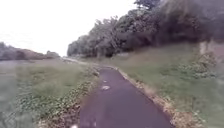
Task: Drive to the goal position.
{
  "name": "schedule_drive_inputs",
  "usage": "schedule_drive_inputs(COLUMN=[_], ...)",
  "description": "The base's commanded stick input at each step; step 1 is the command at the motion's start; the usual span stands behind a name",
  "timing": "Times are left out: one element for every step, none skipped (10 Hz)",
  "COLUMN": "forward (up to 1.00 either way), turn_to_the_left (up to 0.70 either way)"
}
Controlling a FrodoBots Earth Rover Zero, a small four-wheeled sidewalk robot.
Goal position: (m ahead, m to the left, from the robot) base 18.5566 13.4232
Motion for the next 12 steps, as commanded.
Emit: schedule_drive_inputs(forward=[1.0,1.0,1.0,1.0,1.0,1.0,1.0,1.0,1.0,1.0,1.0,1.0], turn_to_the_left=[0.0,0.0,0.0,0.0,0.0,0.0,0.0,0.0,0.0,0.0,0.0,0.0])
